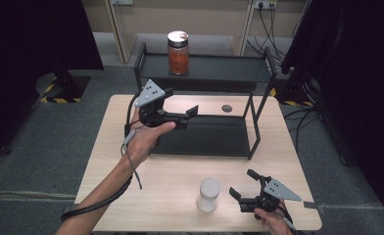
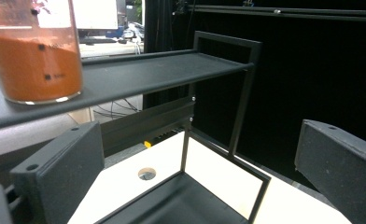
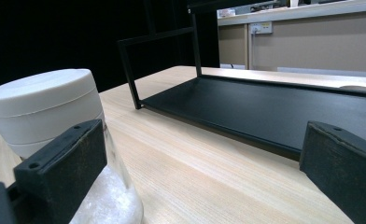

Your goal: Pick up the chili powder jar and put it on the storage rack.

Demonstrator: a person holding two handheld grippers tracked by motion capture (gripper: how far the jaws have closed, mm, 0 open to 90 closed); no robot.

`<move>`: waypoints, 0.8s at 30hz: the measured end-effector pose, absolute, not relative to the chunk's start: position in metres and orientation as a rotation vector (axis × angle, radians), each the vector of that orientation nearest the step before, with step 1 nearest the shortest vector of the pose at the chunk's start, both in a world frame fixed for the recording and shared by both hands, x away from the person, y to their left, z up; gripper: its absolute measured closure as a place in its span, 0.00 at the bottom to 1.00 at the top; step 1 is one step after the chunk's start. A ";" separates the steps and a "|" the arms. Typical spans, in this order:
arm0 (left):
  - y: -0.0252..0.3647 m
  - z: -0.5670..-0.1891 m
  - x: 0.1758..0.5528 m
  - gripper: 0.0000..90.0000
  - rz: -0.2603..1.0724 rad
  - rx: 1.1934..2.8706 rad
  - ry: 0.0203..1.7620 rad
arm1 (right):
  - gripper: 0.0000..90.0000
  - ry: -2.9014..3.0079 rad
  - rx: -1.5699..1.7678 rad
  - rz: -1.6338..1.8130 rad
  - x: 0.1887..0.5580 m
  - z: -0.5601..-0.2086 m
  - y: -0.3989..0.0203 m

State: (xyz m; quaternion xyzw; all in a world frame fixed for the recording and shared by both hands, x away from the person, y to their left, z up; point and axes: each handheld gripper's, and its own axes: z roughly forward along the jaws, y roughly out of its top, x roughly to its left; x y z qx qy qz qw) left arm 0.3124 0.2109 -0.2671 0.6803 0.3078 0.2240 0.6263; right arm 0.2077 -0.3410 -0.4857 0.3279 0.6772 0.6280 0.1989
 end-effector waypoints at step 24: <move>0.222 -0.326 0.283 0.01 0.459 1.548 0.623 | 0.01 1.885 0.918 1.754 0.207 -0.486 -0.341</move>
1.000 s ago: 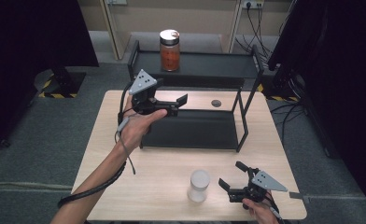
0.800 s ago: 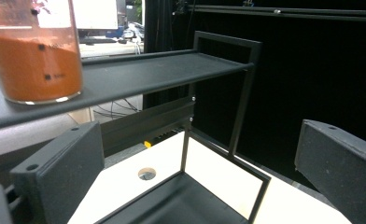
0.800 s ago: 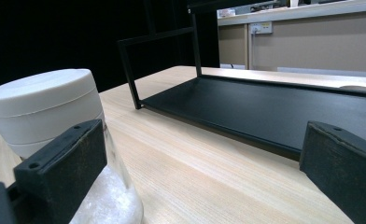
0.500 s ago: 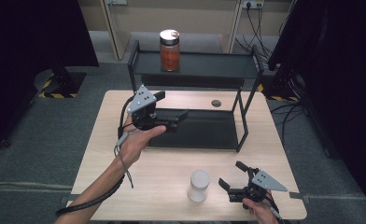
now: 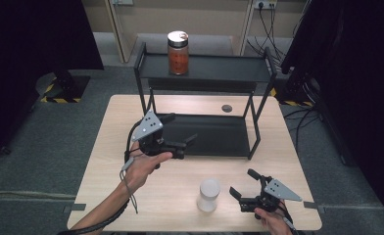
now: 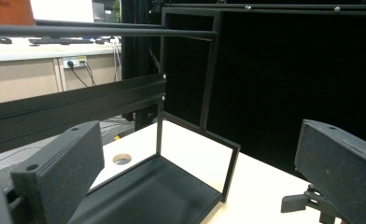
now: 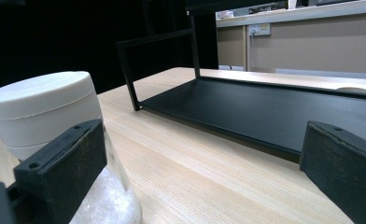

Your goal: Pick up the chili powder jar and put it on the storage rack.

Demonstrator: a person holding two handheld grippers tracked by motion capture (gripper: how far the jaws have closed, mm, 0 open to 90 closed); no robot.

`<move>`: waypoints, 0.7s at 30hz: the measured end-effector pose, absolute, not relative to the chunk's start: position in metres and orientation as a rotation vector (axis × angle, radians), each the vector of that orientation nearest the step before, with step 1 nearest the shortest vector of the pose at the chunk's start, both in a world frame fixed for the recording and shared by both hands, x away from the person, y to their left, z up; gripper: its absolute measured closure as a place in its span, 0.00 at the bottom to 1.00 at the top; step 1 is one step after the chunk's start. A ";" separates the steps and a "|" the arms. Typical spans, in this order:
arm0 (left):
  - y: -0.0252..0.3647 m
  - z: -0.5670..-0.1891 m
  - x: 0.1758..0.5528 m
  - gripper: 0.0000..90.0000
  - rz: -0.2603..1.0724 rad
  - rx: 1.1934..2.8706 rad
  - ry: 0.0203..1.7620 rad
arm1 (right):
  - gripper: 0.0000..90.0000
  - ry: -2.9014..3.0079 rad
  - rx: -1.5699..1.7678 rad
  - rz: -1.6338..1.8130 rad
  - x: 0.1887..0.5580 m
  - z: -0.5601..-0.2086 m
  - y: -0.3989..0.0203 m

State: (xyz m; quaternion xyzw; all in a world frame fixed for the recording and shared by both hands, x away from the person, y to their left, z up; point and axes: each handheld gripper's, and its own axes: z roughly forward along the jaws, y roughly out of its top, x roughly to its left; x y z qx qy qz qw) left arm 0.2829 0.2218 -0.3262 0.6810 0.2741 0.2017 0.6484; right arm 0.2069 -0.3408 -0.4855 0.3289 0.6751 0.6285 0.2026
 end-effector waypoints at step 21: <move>0.231 -0.379 0.257 0.01 0.422 1.555 0.612 | 0.01 1.872 0.912 1.760 0.206 -0.486 -0.341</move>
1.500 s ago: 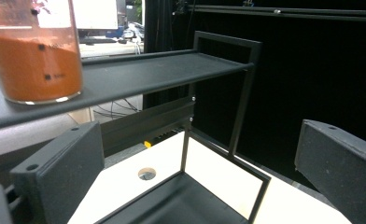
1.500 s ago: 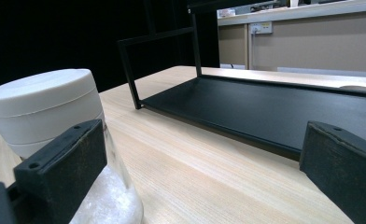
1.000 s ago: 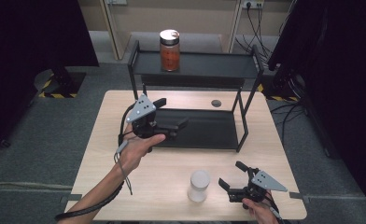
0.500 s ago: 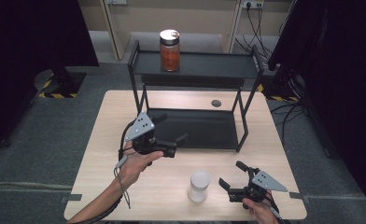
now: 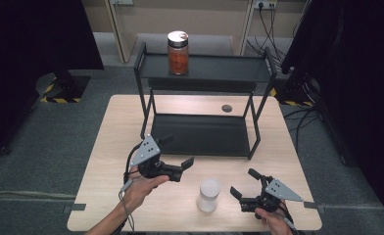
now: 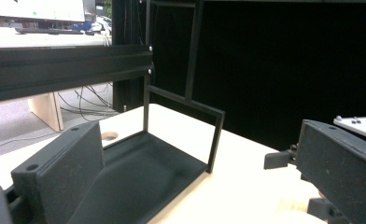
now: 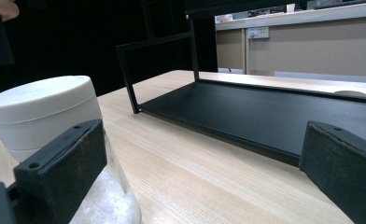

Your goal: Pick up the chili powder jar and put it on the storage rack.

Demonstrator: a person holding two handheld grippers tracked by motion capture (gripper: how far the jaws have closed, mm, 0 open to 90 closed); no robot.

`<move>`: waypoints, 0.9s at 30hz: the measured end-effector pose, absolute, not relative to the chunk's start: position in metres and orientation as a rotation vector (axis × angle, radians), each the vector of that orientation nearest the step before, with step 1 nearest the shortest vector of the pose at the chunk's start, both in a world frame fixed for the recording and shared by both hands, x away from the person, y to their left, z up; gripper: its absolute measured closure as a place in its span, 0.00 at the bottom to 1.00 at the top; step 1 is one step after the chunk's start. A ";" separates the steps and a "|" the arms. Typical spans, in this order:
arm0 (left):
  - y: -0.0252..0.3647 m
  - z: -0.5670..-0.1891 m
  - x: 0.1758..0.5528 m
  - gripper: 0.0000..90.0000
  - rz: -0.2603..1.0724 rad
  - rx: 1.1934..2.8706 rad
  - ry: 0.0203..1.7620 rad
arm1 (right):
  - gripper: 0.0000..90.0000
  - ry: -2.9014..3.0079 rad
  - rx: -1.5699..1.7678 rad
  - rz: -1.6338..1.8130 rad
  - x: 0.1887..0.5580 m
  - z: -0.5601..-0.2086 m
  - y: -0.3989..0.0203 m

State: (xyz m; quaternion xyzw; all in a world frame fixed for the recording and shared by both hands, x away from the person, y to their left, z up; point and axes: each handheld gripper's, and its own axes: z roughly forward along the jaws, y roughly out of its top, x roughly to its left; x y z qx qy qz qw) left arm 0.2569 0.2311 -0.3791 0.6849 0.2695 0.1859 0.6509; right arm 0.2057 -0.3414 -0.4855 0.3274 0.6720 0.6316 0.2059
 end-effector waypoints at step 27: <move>0.244 -0.445 0.238 0.01 0.398 1.570 0.600 | 0.01 1.865 0.913 1.760 0.205 -0.487 -0.340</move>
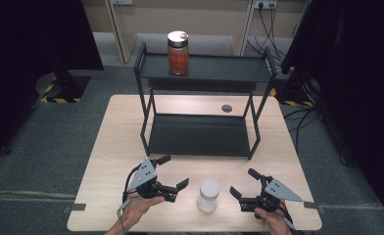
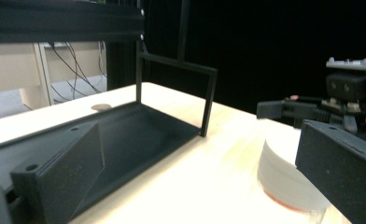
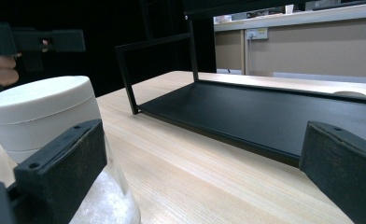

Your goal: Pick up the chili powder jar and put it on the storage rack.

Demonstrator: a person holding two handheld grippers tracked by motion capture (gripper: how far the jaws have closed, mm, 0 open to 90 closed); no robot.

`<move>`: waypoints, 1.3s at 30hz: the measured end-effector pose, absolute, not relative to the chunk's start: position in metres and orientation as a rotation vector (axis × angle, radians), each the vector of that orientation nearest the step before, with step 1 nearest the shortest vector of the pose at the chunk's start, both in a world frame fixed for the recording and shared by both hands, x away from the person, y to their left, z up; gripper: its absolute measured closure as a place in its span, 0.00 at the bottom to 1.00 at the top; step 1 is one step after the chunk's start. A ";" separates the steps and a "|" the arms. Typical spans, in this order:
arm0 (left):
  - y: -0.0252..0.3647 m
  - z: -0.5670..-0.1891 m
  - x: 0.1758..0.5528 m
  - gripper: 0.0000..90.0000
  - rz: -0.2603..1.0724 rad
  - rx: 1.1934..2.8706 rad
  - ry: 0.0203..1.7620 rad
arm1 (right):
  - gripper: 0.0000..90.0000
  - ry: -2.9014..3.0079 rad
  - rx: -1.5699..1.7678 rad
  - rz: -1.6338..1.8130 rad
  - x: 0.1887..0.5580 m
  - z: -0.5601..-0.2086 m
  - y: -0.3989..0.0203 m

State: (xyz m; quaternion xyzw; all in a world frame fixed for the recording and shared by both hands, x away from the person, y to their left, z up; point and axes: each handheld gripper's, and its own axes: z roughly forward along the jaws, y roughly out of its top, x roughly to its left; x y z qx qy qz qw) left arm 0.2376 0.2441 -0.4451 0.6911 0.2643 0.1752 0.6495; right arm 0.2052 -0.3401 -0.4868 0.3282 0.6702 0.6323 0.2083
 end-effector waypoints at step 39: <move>0.250 -0.504 0.211 0.01 0.428 1.547 0.589 | 0.01 1.869 0.897 1.758 0.206 -0.489 -0.341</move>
